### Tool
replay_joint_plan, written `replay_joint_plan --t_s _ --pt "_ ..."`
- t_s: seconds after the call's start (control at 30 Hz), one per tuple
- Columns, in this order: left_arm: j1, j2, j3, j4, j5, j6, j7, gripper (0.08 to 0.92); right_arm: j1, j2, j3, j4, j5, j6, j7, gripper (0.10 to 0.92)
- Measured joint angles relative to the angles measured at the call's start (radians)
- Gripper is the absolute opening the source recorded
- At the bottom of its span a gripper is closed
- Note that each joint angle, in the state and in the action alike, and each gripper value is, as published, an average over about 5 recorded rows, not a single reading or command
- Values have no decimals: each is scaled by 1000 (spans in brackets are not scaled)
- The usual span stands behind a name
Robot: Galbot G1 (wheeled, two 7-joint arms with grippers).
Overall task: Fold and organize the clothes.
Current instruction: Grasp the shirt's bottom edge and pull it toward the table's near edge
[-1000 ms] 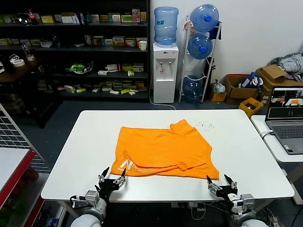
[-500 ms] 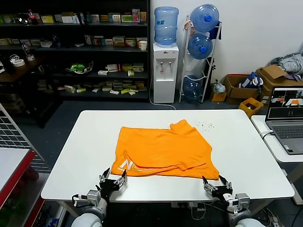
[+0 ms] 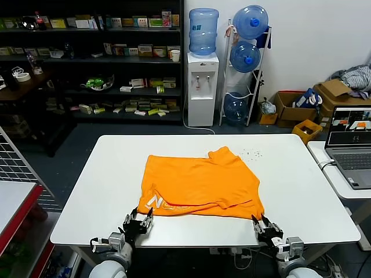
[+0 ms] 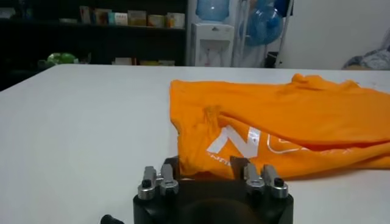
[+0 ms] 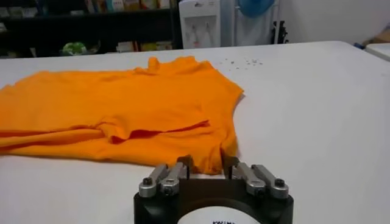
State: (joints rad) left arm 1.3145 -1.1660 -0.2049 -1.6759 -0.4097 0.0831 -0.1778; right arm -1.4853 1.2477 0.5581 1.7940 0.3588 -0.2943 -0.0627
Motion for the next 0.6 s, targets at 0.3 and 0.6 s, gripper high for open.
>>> replay_joint_plan --t_s 0.3,0.6 --pt "7 -4 -5 -14 29 -20 -21 248 -14 -1 8 17 -1 7 15 124" --pt "38 10 -15 -64 40 -19 -62 113 -59 -21 38 68 22 -5 43 124"
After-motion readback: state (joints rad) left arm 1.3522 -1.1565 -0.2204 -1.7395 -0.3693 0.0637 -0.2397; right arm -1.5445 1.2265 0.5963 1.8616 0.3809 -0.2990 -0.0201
